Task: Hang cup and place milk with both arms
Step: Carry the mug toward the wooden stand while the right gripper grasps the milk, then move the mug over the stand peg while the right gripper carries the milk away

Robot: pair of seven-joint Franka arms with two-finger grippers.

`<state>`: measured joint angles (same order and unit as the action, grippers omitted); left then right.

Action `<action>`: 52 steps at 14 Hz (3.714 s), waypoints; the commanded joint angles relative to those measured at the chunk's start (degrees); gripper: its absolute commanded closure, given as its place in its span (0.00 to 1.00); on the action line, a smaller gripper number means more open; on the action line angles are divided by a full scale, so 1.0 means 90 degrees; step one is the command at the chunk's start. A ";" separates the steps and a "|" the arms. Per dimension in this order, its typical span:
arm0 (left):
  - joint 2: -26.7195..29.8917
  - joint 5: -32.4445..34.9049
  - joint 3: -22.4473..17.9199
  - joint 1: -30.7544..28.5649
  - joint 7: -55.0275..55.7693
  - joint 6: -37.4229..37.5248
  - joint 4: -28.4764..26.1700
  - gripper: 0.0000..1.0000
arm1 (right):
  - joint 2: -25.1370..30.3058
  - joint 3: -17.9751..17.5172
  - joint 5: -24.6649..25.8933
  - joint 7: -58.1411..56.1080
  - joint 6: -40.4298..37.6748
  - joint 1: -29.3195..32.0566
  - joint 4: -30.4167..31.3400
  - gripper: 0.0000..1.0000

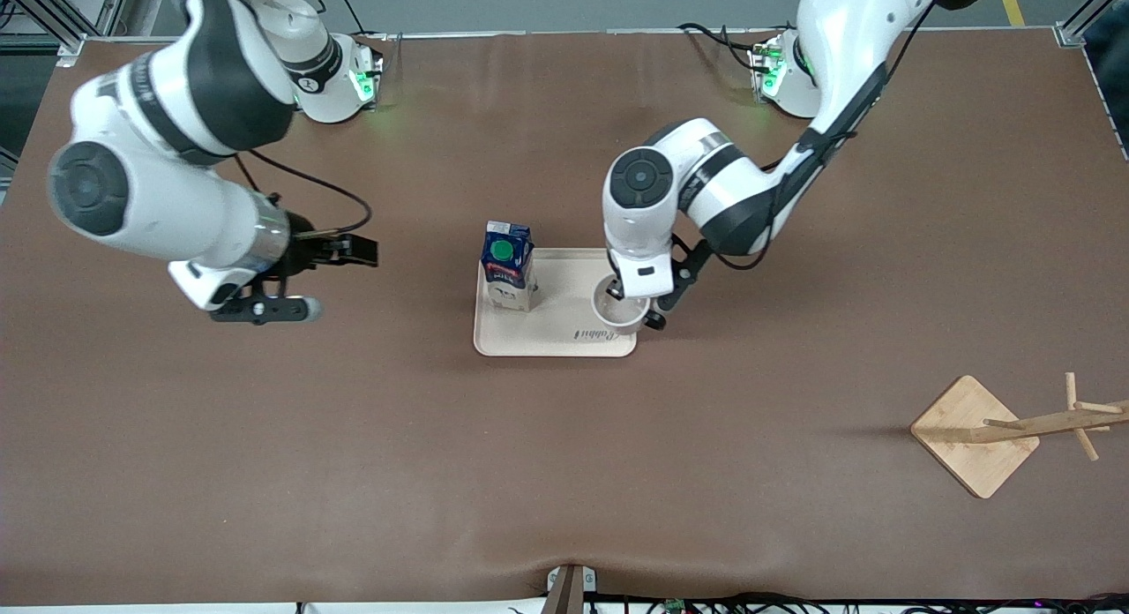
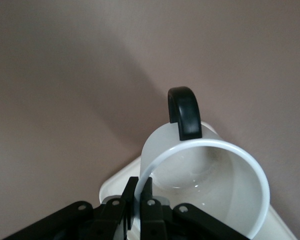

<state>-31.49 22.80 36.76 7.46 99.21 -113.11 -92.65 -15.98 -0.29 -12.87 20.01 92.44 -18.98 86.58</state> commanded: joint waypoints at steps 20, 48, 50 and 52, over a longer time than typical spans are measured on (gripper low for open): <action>0.1868 -0.0794 0.0037 -0.3991 -1.0609 0.1591 0.0322 1.00 | -0.0803 0.0081 0.0248 0.2171 0.1525 -0.2090 0.0517 0.00; 0.0745 -0.1391 -0.0061 -0.5594 -1.1843 0.0263 0.1349 1.00 | -0.0862 0.0081 0.0043 0.1580 -0.0368 -0.0598 -0.1007 0.83; 0.0755 -0.1401 -0.0061 -0.5614 -1.1853 0.0263 0.1349 1.00 | -0.0842 0.0100 0.0072 0.0711 -0.0427 0.0006 -0.0987 0.83; 0.0726 -0.1410 -0.0061 -0.5692 -1.1863 0.0263 0.1349 1.00 | -0.0862 0.0110 0.0150 -0.0294 -0.0652 0.0593 -0.0978 0.83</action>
<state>-24.50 11.26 35.91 -42.94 -6.58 -110.62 -81.42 -24.17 1.56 -11.19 24.58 88.53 -18.67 77.86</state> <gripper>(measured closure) 0.934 0.357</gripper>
